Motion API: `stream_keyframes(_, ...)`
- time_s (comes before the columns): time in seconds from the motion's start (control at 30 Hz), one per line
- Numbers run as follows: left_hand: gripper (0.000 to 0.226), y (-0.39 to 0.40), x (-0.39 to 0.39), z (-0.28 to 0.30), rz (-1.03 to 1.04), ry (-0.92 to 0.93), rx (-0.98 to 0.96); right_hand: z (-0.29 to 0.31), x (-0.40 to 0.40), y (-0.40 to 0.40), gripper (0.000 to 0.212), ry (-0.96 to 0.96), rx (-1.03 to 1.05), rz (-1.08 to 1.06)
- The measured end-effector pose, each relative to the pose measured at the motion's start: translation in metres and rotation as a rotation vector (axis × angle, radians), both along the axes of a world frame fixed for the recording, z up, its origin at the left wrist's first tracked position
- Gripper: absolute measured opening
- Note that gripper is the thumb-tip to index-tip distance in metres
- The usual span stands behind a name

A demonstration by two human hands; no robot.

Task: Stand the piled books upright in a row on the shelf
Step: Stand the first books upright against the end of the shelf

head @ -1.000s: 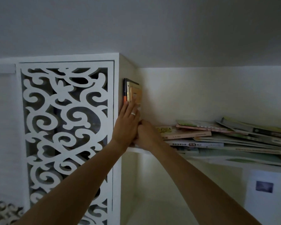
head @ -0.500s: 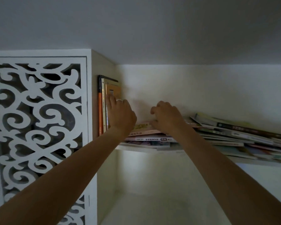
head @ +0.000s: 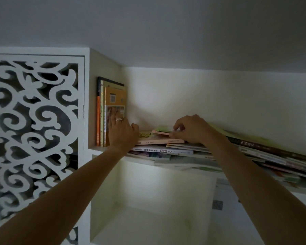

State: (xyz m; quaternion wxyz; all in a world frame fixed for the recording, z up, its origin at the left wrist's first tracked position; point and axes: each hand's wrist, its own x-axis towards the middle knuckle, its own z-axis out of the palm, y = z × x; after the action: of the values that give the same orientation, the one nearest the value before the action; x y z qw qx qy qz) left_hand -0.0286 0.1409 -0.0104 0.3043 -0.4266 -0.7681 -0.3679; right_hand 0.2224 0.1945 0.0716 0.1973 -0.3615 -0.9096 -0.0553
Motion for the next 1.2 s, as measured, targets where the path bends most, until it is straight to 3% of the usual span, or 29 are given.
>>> stream_keyframes(0.1,0.077,0.005,-0.007,-0.005,0.020,0.013,-0.047,0.001,-0.007,-0.002,0.046,-0.118,0.154,0.024)
stream_keyframes(0.2,0.063,-0.002,0.002,-0.001,-0.006,-0.070,0.000,0.005,-0.015,-0.007,0.038,-0.159,0.313,0.023)
stream_keyframes(0.27,0.051,-0.007,0.008,0.002,-0.019,-0.132,0.010,0.005,-0.017,-0.004,0.042,-0.128,0.293,-0.007)
stream_keyframes(0.43,0.066,-0.009,0.009,-0.003,-0.046,-0.068,0.037,0.001,-0.016,-0.007,0.036,-0.169,0.221,-0.163)
stream_keyframes(0.6,0.055,-0.011,0.008,0.004,-0.053,-0.047,0.026,0.006,-0.023,-0.020,0.033,-0.172,0.371,-0.192)
stream_keyframes(0.67,0.049,-0.009,0.007,0.005,-0.077,-0.057,0.055,0.004,-0.030,-0.024,0.031,-0.080,0.454,-0.172)
stream_keyframes(0.77,0.055,-0.009,0.007,0.010,-0.064,-0.058,0.079,0.012,-0.055,-0.035,0.033,0.247,0.506,-0.089)
stream_keyframes(0.87,0.069,-0.019,0.010,0.020,-0.214,-0.188,0.204,0.028,-0.095,-0.048,0.034,0.674,0.403,-0.078)
stream_keyframes(0.97,0.061,-0.031,0.006,0.030,-0.463,-0.293,0.424,0.033,-0.134,-0.055,0.031,1.042,0.106,-0.001)
stream_keyframes(1.1,0.042,-0.041,-0.019,0.033,-0.518,-0.179,0.454,0.001,-0.180,-0.064,0.033,0.860,0.016,0.256)
stream_keyframes(1.2,0.029,-0.050,-0.028,0.027,-0.623,-0.175,0.433,-0.013,-0.195,-0.065,0.051,0.685,-0.160,0.396)
